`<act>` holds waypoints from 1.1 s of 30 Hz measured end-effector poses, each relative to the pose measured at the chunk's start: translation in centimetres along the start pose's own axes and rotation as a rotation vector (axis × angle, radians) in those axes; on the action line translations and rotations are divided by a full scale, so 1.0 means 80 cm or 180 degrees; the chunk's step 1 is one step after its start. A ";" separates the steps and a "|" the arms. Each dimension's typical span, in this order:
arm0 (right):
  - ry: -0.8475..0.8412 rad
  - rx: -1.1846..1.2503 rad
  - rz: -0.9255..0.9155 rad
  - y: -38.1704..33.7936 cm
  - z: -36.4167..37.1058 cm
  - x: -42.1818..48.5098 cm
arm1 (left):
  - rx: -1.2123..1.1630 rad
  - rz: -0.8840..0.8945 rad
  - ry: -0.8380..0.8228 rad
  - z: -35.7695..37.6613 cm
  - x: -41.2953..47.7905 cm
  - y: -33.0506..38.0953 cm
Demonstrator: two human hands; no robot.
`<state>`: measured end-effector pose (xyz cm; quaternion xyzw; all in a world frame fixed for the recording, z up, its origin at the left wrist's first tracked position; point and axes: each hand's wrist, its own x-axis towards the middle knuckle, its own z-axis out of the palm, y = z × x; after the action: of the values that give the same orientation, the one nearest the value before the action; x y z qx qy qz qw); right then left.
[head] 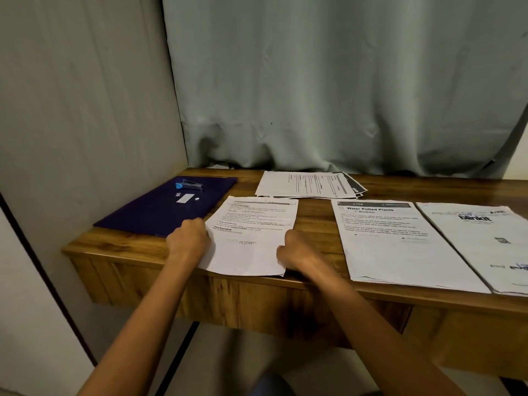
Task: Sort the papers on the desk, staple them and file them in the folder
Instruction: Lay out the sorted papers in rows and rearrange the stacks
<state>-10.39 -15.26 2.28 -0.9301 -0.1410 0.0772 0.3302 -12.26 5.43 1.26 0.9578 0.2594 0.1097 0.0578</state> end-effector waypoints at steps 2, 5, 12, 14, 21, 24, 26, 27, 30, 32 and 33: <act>0.0011 0.0008 -0.0018 0.003 0.000 0.000 | -0.0023 -0.0019 0.0072 0.004 -0.003 0.001; 0.0050 -0.0037 -0.0057 0.006 -0.002 -0.002 | 0.0121 -0.0088 0.0378 0.005 -0.009 0.007; 0.0570 -0.0170 -0.0008 0.026 -0.054 -0.005 | -0.0462 0.0401 0.0865 -0.017 -0.024 0.053; 0.0747 -0.0127 0.0114 0.041 -0.077 -0.002 | -0.0795 0.0628 0.0819 -0.024 -0.032 0.079; 0.1271 -0.0355 0.0741 0.121 -0.148 0.001 | -0.1643 0.1169 -0.0091 -0.033 -0.060 0.173; 0.1323 -0.0541 0.1025 0.161 -0.168 -0.007 | -0.1746 0.1377 -0.0591 -0.033 -0.076 0.210; 0.1362 -0.0569 0.1220 0.184 -0.175 -0.014 | -0.1799 0.1574 -0.0854 -0.032 -0.087 0.235; 0.1361 -0.0567 0.1312 0.194 -0.176 -0.015 | -0.1820 0.1653 -0.1021 -0.029 -0.091 0.246; 0.1312 -0.0580 0.1472 0.214 -0.177 -0.019 | -0.1831 0.1635 -0.1605 -0.014 -0.096 0.277; 0.1292 -0.0617 0.1507 0.219 -0.177 -0.019 | -0.1940 0.1452 -0.1730 -0.003 -0.095 0.293; 0.1287 -0.0639 0.1519 0.221 -0.177 -0.018 | -0.2002 0.1328 -0.1730 0.002 -0.096 0.300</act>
<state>-4.65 -37.24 2.02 -0.9613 0.1424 -0.0481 0.2308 -7.07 -19.10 3.76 0.9195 -0.0093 -0.0627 0.3879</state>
